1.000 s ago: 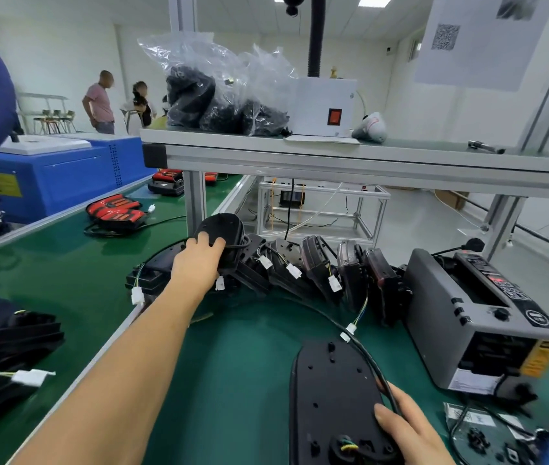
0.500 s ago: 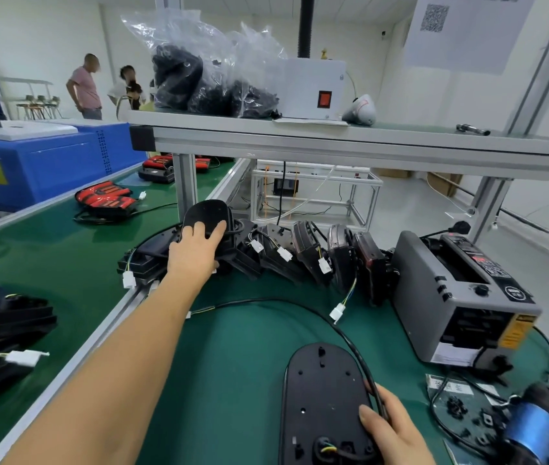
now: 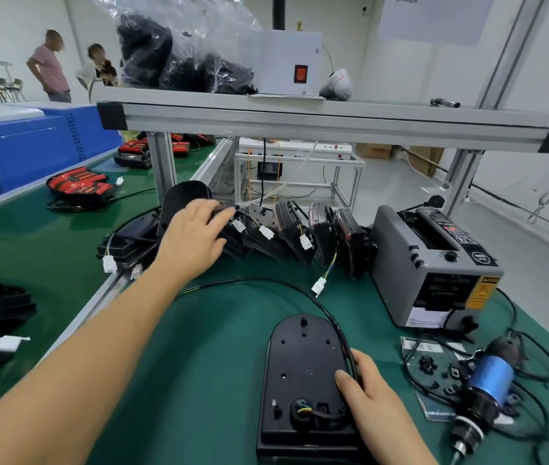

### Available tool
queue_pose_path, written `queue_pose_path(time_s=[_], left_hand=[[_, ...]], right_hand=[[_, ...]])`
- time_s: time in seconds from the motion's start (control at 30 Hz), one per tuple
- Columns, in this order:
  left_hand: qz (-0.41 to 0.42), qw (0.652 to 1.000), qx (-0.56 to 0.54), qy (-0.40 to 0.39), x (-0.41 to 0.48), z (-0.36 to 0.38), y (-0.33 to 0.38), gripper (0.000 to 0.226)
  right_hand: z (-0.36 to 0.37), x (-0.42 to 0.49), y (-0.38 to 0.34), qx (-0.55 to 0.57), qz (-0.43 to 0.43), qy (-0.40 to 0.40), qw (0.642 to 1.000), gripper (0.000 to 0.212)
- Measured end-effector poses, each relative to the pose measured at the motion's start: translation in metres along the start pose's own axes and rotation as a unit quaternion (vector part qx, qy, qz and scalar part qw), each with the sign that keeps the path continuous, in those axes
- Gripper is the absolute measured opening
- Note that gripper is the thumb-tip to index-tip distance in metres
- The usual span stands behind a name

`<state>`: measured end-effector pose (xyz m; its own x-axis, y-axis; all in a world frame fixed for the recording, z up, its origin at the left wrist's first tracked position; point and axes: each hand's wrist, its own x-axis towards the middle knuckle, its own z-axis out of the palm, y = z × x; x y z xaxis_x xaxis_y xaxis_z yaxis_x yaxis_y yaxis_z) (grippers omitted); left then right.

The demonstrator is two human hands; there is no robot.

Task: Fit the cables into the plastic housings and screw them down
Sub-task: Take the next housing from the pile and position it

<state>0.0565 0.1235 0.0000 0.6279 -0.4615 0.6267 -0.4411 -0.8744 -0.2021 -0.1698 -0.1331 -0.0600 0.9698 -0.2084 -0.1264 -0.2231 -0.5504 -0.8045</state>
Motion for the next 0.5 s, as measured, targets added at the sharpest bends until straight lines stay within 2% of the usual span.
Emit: queue_pose_path(time_s=[0.03, 0.07, 0.13, 0.2, 0.27, 0.37, 0.5], left_hand=[[0.01, 0.999, -0.042, -0.009, -0.002, -0.007, 0.013, 0.04], [0.008, 0.995, -0.086, -0.051, -0.006, -0.013, 0.027, 0.03], [-0.018, 0.972, -0.154, -0.176, -0.02, -0.023, 0.056, 0.029], [-0.058, 0.927, -0.237, -0.285, -0.038, -0.03, 0.078, 0.033], [-0.121, 0.866, -0.322, -0.362, -0.054, -0.036, 0.093, 0.037], [-0.16, 0.826, -0.334, -0.425, -0.075, -0.037, 0.106, 0.057], [-0.196, 0.784, -0.389, -0.442, -0.095, -0.036, 0.115, 0.067]], right_hand=[[0.0, 0.0, 0.001, -0.004, -0.003, -0.002, 1.0, 0.036], [0.0, 0.001, 0.001, -0.008, -0.006, -0.003, 1.0, 0.037], [0.0, 0.002, 0.004, -0.012, -0.014, -0.005, 1.0, 0.036], [0.001, 0.004, 0.005, -0.016, -0.024, -0.007, 1.0, 0.034], [0.002, 0.006, 0.006, -0.017, -0.028, -0.01, 0.999, 0.034], [0.002, 0.01, 0.005, -0.016, -0.031, -0.012, 0.999, 0.035], [0.005, 0.012, 0.007, -0.048, -0.037, -0.014, 0.998, 0.036]])
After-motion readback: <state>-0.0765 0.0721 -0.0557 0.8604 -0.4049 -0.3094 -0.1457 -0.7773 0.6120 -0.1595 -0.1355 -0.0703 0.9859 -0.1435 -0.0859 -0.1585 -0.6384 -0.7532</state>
